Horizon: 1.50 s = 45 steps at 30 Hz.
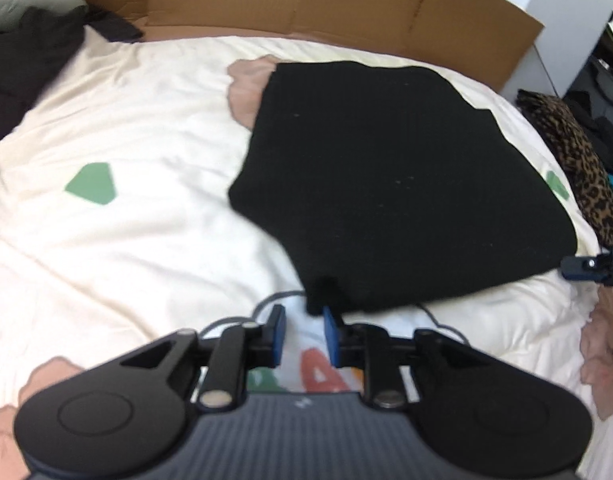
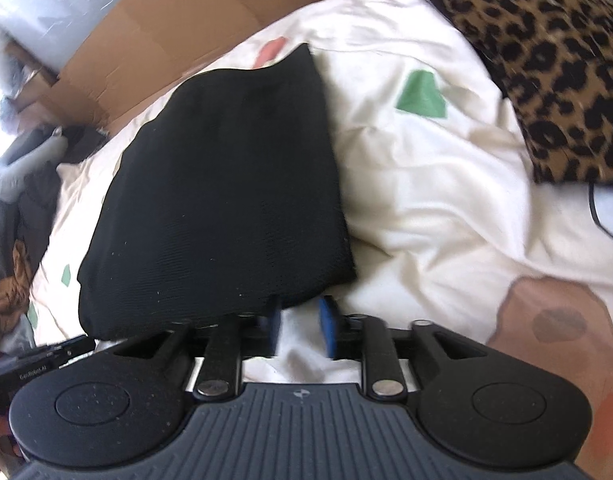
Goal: Fold clothes
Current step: 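Press the folded shorts edge flat with the right tool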
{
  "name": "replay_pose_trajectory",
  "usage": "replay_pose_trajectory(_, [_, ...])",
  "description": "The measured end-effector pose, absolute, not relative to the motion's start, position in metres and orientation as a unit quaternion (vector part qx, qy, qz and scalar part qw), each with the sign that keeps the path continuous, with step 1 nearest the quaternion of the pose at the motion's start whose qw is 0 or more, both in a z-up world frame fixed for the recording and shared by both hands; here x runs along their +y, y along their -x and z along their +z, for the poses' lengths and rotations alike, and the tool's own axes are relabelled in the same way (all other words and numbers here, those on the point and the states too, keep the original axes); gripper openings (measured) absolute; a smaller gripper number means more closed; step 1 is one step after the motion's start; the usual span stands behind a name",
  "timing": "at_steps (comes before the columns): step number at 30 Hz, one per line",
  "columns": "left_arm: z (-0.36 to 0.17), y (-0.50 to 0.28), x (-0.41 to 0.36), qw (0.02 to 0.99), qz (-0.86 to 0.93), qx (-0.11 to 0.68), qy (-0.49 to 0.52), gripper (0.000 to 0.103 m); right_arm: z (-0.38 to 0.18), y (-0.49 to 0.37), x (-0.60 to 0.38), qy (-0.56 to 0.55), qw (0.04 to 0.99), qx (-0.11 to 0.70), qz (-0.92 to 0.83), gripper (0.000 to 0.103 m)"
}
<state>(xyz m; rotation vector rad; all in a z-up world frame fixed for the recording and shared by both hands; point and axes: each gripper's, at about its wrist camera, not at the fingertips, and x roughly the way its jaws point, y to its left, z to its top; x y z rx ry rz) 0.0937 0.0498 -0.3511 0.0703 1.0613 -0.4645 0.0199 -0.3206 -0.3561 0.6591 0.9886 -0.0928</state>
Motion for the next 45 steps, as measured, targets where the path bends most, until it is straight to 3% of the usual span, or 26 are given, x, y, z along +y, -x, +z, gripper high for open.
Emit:
replay_pose_trajectory(4, [-0.346,-0.095,0.054,0.838,-0.227,0.496,-0.016,0.024,-0.361,-0.015,-0.328,-0.357,0.816,0.452,-0.039,0.043])
replay_pose_trajectory(13, [-0.364,-0.101,0.043,0.827,-0.258,0.498,-0.019,0.036,-0.391,-0.019,-0.351,-0.475,0.774,0.416,-0.044,0.043])
replay_pose_trajectory(17, [-0.365,-0.101,0.041,0.826,-0.273,0.492,-0.027,0.037,-0.402,-0.022,-0.354,-0.514,0.759,0.397,-0.043,0.043])
replay_pose_trajectory(20, [-0.364,-0.102,0.042,0.825,-0.281,0.489,-0.029,0.029,-0.407,-0.022,-0.357,-0.54,0.747,0.386,-0.045,0.038])
replay_pose_trajectory(22, [-0.364,-0.102,0.043,0.825,-0.285,0.487,-0.03,0.027,-0.409,-0.022,-0.359,-0.551,0.739,0.384,-0.047,0.019])
replay_pose_trajectory(24, [-0.363,-0.103,0.044,0.824,-0.29,0.485,-0.032,0.008,-0.41,-0.023,-0.359,-0.555,0.737,0.383,-0.048,0.008])
replay_pose_trajectory(25, [-0.363,-0.103,0.044,0.824,-0.293,0.484,-0.033,0.008,-0.407,-0.024,-0.359,-0.55,0.741,0.383,-0.048,0.006])
replay_pose_trajectory(38, [-0.353,-0.095,0.051,0.818,-0.308,0.485,-0.038,0.005,-0.391,-0.036,-0.375,-0.511,0.764,0.388,-0.064,0.004])
replay_pose_trajectory(41, [-0.355,-0.1,0.052,0.812,-0.3,0.5,-0.027,0.008,-0.398,-0.033,-0.375,-0.524,0.755,0.39,-0.063,0.01])
replay_pose_trajectory(43, [-0.354,-0.101,0.052,0.812,-0.296,0.502,-0.028,0.014,-0.401,-0.031,-0.375,-0.531,0.75,0.39,-0.064,0.023])
replay_pose_trajectory(45, [-0.353,-0.103,0.055,0.812,-0.292,0.504,-0.018,0.031,-0.403,-0.028,-0.376,-0.537,0.746,0.388,-0.067,0.034])
